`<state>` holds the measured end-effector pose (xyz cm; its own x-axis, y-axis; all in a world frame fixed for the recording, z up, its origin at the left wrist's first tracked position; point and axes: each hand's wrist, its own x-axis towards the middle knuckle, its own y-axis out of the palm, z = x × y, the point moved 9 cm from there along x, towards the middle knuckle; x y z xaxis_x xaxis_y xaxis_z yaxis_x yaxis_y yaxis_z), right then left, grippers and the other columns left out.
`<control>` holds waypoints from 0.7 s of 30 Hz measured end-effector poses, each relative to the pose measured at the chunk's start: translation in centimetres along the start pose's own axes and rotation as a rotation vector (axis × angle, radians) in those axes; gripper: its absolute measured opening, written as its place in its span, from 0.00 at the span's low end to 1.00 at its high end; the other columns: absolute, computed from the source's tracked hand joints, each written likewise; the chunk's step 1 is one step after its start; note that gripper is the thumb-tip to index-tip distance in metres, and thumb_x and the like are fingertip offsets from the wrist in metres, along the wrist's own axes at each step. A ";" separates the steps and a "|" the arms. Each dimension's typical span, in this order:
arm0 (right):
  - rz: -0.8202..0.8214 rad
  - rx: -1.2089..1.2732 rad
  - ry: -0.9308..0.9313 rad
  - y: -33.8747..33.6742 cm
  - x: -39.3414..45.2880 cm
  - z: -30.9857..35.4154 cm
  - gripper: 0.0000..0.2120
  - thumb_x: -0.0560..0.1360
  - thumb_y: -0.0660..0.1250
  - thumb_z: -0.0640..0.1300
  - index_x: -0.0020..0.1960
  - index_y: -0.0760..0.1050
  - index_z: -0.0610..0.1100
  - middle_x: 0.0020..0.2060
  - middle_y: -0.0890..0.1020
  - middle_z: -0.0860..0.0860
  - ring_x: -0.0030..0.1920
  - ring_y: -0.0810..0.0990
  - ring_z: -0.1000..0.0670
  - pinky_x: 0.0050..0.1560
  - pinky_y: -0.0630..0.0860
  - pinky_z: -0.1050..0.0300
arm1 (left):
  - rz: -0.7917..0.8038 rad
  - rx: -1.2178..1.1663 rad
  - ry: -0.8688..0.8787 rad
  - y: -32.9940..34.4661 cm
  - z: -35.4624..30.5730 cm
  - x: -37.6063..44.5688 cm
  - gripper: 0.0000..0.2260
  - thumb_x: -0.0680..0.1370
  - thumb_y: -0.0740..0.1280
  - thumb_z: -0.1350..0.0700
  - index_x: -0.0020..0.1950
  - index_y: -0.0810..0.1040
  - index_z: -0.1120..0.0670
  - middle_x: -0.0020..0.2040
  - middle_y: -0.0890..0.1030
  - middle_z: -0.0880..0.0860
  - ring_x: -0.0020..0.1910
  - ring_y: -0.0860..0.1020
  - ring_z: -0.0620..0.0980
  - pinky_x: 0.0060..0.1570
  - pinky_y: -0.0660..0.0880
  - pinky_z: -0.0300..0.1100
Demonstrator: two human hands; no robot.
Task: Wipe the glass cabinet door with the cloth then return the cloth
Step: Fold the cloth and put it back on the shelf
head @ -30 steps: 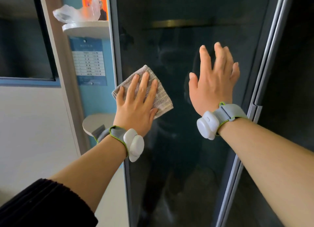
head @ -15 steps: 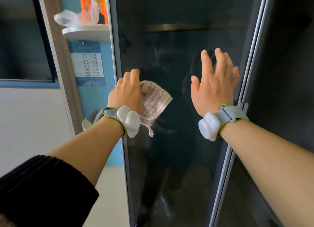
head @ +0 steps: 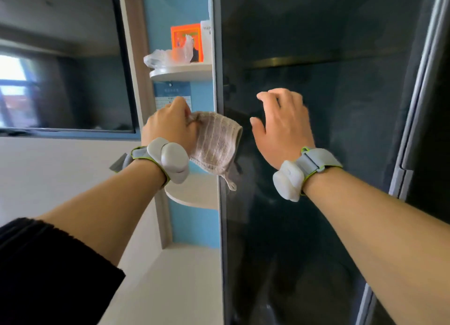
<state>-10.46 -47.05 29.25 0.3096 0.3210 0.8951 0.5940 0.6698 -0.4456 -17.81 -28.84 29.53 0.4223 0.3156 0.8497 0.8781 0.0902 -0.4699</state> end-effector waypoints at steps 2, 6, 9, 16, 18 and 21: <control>0.068 0.052 -0.084 1.4 0.9 2.5 0.19 0.76 0.61 0.49 0.64 0.68 0.42 0.61 0.73 0.43 0.61 0.69 0.41 0.56 0.69 0.46 | -0.010 0.007 -0.020 -0.7 1.1 0.7 0.07 0.77 0.62 0.51 0.45 0.69 0.54 0.39 0.75 0.54 0.35 0.74 0.58 0.37 0.75 0.49; 0.191 0.142 -0.169 4.9 2.5 6.5 0.20 0.78 0.57 0.53 0.65 0.67 0.44 0.60 0.74 0.45 0.60 0.70 0.43 0.58 0.70 0.48 | -0.025 0.029 -0.093 -1.1 4.6 2.0 0.09 0.76 0.63 0.50 0.45 0.68 0.54 0.38 0.74 0.54 0.35 0.74 0.60 0.36 0.74 0.49; 0.218 0.255 -0.180 7.3 3.3 8.9 0.20 0.78 0.55 0.56 0.62 0.69 0.44 0.57 0.75 0.46 0.57 0.72 0.44 0.55 0.71 0.48 | -0.033 0.038 -0.115 -0.5 7.5 2.9 0.10 0.76 0.63 0.49 0.47 0.69 0.55 0.38 0.75 0.55 0.36 0.76 0.61 0.39 0.77 0.52; 0.448 0.285 -0.046 19.9 4.9 13.1 0.13 0.75 0.62 0.53 0.50 0.64 0.46 0.47 0.78 0.46 0.41 0.71 0.43 0.37 0.65 0.53 | 0.010 -0.011 -0.123 5.5 17.9 6.4 0.08 0.75 0.64 0.48 0.43 0.67 0.50 0.32 0.71 0.47 0.32 0.75 0.54 0.35 0.76 0.46; 0.510 0.240 0.013 22.6 4.7 12.4 0.08 0.76 0.60 0.49 0.45 0.62 0.47 0.47 0.78 0.45 0.38 0.68 0.44 0.36 0.62 0.53 | 0.044 -0.044 -0.088 7.3 19.3 6.9 0.08 0.75 0.65 0.49 0.43 0.67 0.49 0.31 0.68 0.43 0.30 0.73 0.47 0.29 0.70 0.39; 0.584 0.171 0.080 27.4 4.2 11.4 0.05 0.76 0.57 0.47 0.43 0.62 0.48 0.47 0.78 0.45 0.38 0.66 0.44 0.37 0.61 0.53 | 0.153 -0.073 -0.066 11.6 21.7 7.3 0.07 0.74 0.67 0.50 0.44 0.69 0.50 0.32 0.69 0.44 0.32 0.73 0.48 0.32 0.67 0.39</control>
<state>-1.39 -19.75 20.97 0.6069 0.6205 0.4965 0.1840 0.4981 -0.8474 -9.44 -5.02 25.16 0.5390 0.3818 0.7508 0.8195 -0.0317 -0.5722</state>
